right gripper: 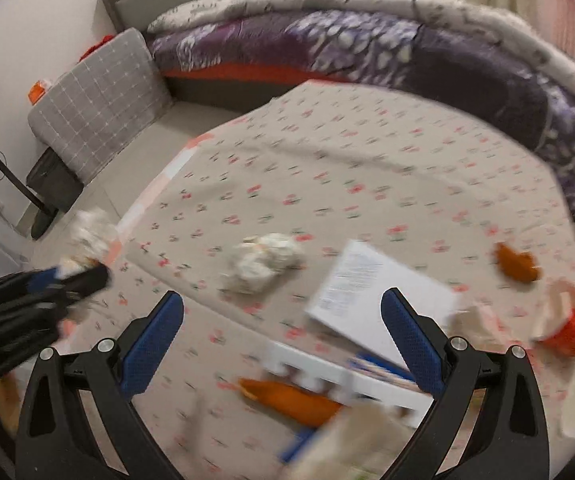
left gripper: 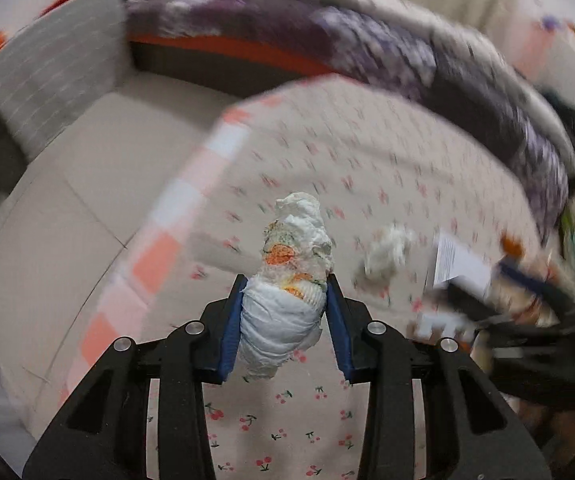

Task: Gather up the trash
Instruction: 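Grasp the wrapped white tissue bundle with the left gripper, then grasp the small tissue wad with the right gripper while the left holds its bundle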

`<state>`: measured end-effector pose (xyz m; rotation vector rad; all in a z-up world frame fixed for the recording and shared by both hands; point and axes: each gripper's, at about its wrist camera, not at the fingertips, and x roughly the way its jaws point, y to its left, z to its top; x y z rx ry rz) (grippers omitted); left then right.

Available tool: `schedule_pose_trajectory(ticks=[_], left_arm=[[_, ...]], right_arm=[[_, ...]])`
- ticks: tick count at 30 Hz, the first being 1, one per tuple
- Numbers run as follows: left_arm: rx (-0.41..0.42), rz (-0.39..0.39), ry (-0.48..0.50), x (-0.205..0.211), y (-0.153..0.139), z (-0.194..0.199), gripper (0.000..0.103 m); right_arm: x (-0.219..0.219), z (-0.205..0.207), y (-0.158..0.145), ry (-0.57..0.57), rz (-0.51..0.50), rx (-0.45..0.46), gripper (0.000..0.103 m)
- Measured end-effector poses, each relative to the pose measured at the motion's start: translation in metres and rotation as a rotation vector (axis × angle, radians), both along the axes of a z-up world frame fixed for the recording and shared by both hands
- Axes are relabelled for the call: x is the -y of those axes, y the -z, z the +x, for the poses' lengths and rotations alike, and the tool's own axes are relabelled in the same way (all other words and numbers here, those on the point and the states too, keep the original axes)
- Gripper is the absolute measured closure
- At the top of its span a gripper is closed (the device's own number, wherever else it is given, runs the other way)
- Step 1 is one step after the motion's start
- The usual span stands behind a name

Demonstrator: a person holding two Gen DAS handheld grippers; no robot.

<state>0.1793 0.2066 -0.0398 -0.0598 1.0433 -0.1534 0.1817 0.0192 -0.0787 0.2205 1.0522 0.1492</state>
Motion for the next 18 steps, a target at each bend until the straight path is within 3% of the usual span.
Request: schedule_pose_trajectory(ticks=[6, 10, 13, 16, 18], left_arm=[[0.085, -0.061, -0.061, -0.015, -0.032, -0.011, 0.066], [0.093, -0.066, -0.074, -0.018, -0.039, -0.015, 0.066], [0.086, -0.063, -0.09, -0.022, -0.038, -0.014, 0.066], [0.079, -0.063, -0.11, -0.025, -0.035, -0.013, 0.066], [0.082, -0.063, -0.123, -0.028, -0.035, -0.014, 0.066]], right_arm=[[-0.032, 0.032, 0.031, 0.038, -0.047, -0.095, 0.007], [-0.04, 0.045, 0.05, 0.048, -0.055, -0.129, 0.011], [-0.042, 0.052, 0.061, 0.028, -0.041, -0.155, 0.03], [-0.039, 0.055, 0.061, 0.019, -0.026, -0.123, 0.07], [-0.033, 0.055, 0.055, 0.026, 0.021, -0.103, 0.07]])
